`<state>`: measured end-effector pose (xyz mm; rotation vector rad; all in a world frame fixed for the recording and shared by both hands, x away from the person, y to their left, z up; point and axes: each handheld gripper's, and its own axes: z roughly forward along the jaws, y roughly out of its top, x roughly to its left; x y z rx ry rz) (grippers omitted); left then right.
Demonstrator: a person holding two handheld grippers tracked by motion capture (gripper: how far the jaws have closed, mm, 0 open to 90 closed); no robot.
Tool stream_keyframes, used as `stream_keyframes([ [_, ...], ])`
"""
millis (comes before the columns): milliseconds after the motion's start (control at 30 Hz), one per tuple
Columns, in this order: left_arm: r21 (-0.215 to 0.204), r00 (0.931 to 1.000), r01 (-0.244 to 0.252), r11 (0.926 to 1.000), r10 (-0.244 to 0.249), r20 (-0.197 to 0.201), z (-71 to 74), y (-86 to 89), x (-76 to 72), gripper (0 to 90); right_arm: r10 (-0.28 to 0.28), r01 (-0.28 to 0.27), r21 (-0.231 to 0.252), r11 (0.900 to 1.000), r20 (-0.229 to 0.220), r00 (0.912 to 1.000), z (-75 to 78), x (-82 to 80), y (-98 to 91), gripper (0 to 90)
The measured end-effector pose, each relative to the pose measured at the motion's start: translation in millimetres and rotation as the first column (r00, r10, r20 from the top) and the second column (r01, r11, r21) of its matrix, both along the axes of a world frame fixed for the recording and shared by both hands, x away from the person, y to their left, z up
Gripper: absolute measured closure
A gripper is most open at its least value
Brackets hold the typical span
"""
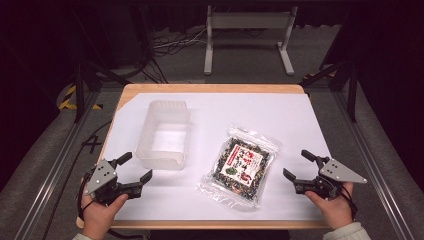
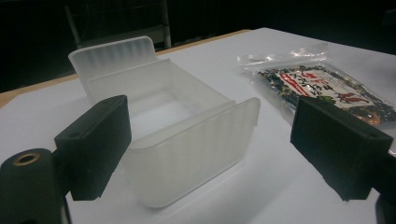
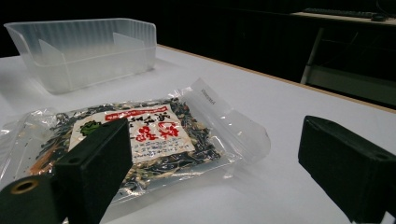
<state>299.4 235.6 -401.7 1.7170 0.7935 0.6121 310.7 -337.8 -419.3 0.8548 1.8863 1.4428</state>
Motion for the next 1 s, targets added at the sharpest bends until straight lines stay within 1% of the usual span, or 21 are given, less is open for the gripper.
stream_keyframes([
  [33,0.0,1.0,-0.001,1.0,0.001,0.001,0.3,0.1,-0.1,13.4,-0.003,0.003,0.005,1.0,-0.002,1.0,0.6,0.8,-0.4,10.0],
  [167,0.011,1.0,-0.008,0.9999,0.008,-0.006,0.3,-1.3,0.0,13.7,-0.005,0.005,-0.002,1.0,-0.002,1.0,4.9,4.2,-0.5,12.6],
  [233,0.017,0.9999,-0.014,0.9998,0.014,-0.007,-0.3,-2.4,0.5,13.7,-0.008,0.008,-0.016,0.9998,-0.011,0.9999,9.2,8.1,1.1,13.7],
  [267,0.014,0.9998,-0.018,0.9997,0.018,-0.006,-0.8,-2.8,0.5,13.6,-0.009,0.009,-0.021,0.9997,-0.017,0.9998,11.1,10.5,2.1,14.4],
  [367,0.014,0.9997,-0.021,0.9997,0.021,-0.011,-1.2,-2.7,0.6,13.3,0.001,-0.002,-0.032,0.9995,-0.037,0.9993,17.1,20.2,6.1,14.4],
  [400,0.015,0.9997,-0.022,0.9997,0.022,-0.01,-1.2,-2.7,0.5,13.3,0.003,-0.004,-0.035,0.9994,-0.047,0.9989,19.0,24.3,7.5,13.1],
  [500,0.02,0.9998,-0.018,0.9996,0.018,-0.013,-1.5,-3.4,0.3,13.2,-0.012,0.01,-0.034,0.9994,-0.061,0.998,26.0,38.1,10.7,8.5],
  [567,0.016,0.9998,-0.017,0.9997,0.017,-0.014,-2.0,-4.0,0.4,13.2,-0.01,0.008,-0.029,0.9995,-0.065,0.9978,27.0,40.9,11.1,8.3],
  [600,0.017,0.9997,-0.017,0.9997,0.017,-0.015,-2.2,-4.2,0.5,13.2,-0.01,0.008,-0.03,0.9995,-0.075,0.9971,28.8,45.2,11.7,7.7],
  [633,0.018,0.9997,-0.017,0.9997,0.017,-0.015,-2.4,-4.3,0.4,13.2,-0.013,0.01,-0.039,0.9992,-0.079,0.9968,30.2,48.4,12.3,7.1],
  [700,0.018,0.9998,-0.015,0.9997,0.015,-0.016,-2.4,-4.1,0.0,13.2,-0.021,0.017,-0.056,0.9983,-0.073,0.9971,33.1,54.1,13.0,7.0],
  [833,0.02,0.9998,-0.014,0.9997,0.015,-0.016,-2.4,-3.8,-0.1,13.2,-0.028,0.023,-0.063,0.9977,-0.075,0.9968,40.1,64.4,12.3,8.7],
  [1000,0.025,0.9998,-0.011,0.9996,0.011,-0.015,-2.9,-4.9,0.3,13.2,-0.024,0.02,-0.044,0.9988,-0.09,0.9957,46.9,76.1,11.1,10.8],
])
